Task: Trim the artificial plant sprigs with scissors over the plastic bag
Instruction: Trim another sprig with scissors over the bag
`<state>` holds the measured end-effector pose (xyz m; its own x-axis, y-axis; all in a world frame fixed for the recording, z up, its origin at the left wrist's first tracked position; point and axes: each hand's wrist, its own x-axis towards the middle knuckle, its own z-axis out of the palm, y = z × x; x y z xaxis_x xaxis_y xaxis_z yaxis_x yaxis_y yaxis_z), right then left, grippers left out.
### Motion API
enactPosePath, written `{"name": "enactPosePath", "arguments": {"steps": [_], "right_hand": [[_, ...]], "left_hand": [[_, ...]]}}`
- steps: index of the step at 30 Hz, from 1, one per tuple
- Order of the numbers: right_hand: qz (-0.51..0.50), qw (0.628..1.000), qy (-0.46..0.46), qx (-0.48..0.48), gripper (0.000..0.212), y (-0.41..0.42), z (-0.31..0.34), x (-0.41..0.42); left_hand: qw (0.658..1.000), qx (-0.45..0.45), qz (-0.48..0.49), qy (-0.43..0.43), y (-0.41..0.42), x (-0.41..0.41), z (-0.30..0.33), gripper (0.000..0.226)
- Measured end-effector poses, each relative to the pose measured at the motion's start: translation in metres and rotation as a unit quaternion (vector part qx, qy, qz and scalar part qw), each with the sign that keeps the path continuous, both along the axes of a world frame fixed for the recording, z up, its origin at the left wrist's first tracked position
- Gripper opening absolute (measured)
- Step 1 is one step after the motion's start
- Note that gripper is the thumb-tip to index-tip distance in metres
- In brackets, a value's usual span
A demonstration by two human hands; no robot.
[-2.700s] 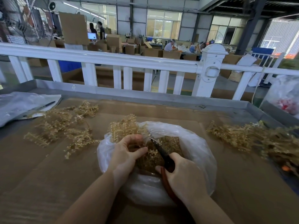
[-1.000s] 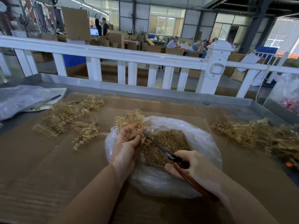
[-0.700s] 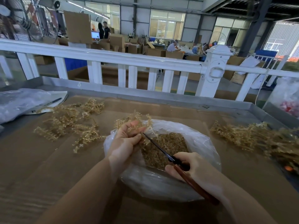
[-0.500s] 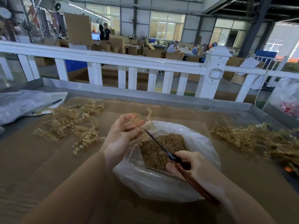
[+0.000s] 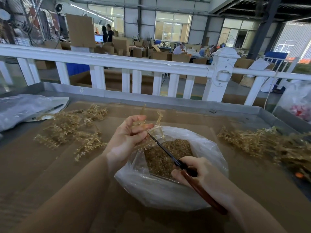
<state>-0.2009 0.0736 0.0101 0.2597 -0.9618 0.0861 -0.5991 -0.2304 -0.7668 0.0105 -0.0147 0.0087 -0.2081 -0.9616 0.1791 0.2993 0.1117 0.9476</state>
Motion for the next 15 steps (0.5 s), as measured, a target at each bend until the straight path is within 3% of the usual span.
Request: {"name": "enactPosePath", "arguments": {"steps": [10,15], "right_hand": [[-0.023,0.999,0.027,-0.011,0.028,0.000,-0.003,0.006],[-0.043,0.997,0.057,-0.016,0.030,-0.001,0.001,0.011]], "left_hand": [[0.991,0.094,0.007,0.099,0.001,-0.009,-0.001,0.040],[0.971,0.170,0.040,0.166,0.004,-0.017,-0.001,0.039]]}}
